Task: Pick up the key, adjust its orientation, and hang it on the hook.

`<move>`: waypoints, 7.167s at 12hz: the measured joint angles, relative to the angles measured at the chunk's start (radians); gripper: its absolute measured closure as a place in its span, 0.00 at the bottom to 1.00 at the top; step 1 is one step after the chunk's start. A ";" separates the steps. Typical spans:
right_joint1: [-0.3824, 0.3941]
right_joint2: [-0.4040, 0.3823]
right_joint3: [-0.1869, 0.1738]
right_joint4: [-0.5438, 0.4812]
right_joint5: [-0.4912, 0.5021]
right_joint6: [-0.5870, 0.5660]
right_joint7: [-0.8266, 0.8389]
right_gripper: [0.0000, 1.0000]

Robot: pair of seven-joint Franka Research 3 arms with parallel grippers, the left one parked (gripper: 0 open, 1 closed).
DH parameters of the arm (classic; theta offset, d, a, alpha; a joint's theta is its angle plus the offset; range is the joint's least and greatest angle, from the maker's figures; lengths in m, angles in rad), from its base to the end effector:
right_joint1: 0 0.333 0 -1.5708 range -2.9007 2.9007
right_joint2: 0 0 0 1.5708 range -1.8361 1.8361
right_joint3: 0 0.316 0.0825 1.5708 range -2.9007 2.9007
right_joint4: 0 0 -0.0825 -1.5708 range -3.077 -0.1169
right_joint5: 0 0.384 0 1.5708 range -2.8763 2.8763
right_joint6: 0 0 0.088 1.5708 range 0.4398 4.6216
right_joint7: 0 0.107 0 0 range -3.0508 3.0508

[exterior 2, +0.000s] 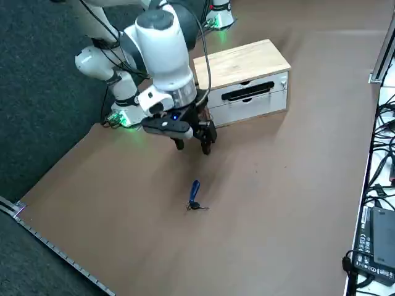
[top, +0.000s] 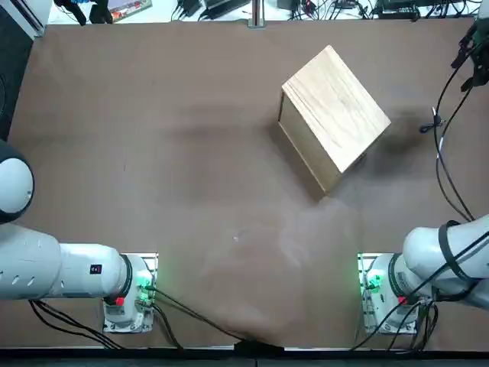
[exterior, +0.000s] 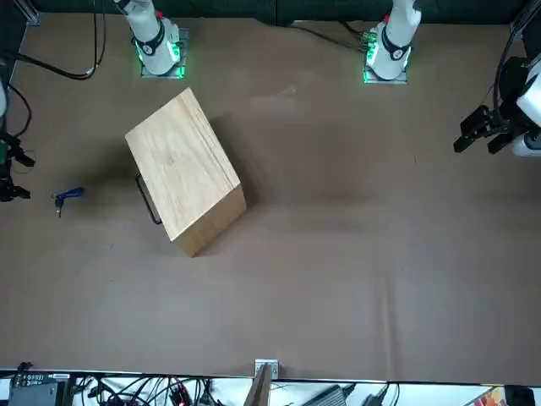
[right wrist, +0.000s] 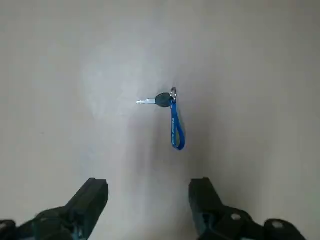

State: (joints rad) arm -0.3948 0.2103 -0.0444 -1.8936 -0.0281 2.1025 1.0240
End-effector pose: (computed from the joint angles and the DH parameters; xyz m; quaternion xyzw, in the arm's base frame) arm 0.5494 -0.2583 0.3937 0.7491 -0.6623 0.0042 0.0162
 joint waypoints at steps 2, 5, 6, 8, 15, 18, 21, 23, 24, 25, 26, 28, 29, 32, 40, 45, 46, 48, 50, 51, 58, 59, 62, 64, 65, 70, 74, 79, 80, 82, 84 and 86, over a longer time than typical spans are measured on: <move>-0.006 0.001 0.000 -0.066 0.000 0.079 0.000 0.01; -0.019 0.006 0.000 -0.177 0.000 0.222 0.000 0.01; -0.025 0.010 0.000 -0.209 0.000 0.266 -0.003 0.01; -0.040 0.030 0.000 -0.251 0.000 0.328 -0.024 0.01; -0.058 0.149 0.001 -0.263 0.000 0.430 -0.133 0.01; -0.058 0.171 0.001 -0.263 0.000 0.457 -0.144 0.01; -0.058 0.192 0.002 -0.263 0.000 0.497 -0.144 0.01; -0.059 0.206 0.003 -0.272 0.000 0.531 -0.144 0.01; -0.059 0.213 0.003 -0.280 0.000 0.549 -0.144 0.01; -0.059 0.220 0.003 -0.287 0.000 0.562 -0.144 0.01; -0.059 0.226 0.003 -0.292 0.000 0.571 -0.144 0.01; -0.059 0.231 0.003 -0.296 0.000 0.577 -0.144 0.01; -0.059 0.230 0.004 -0.296 0.000 0.577 -0.144 0.01; -0.059 0.230 0.005 -0.296 0.000 0.578 -0.144 0.02; -0.059 0.220 0.009 -0.295 0.000 0.555 -0.154 0.73; -0.059 0.209 0.014 -0.289 0.000 0.517 -0.158 0.96; -0.059 0.208 0.015 -0.285 0.000 0.507 -0.160 0.96; -0.058 0.201 0.019 -0.274 0.000 0.482 -0.172 0.96; -0.052 0.187 0.025 -0.259 0.000 0.456 -0.204 0.96; -0.043 0.177 0.028 -0.250 0.000 0.437 -0.229 0.96; 0.037 0.040 0.033 -0.137 0.000 0.217 -0.345 0.96; 0.056 0.026 0.033 -0.119 0.000 0.176 -0.368 0.96; 0.105 0.009 0.035 -0.041 -0.001 0.046 -0.460 0.96; 0.130 0.009 0.036 0.000 -0.001 0.002 -0.519 0.96; 0.141 0.010 0.036 0.010 -0.001 -0.005 -0.545 0.96; 0.210 0.044 0.037 0.045 -0.001 -0.008 -0.651 0.96; 0.279 0.116 0.038 0.109 -0.001 -0.004 -0.810 0.96; 0.329 0.163 0.038 0.152 -0.001 -0.004 -1.016 0.96; 0.341 0.168 0.038 0.157 -0.001 -0.004 -1.048 0.96; 0.367 0.175 0.039 0.165 -0.001 -0.004 -1.108 0.96; 0.392 0.181 0.039 0.167 -0.001 -0.004 -1.168 0.96; 0.418 0.188 0.039 0.171 -0.001 -0.003 -1.227 0.96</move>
State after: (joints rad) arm 0.0236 0.3985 -0.0054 -1.7229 -0.0290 2.0994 -0.2032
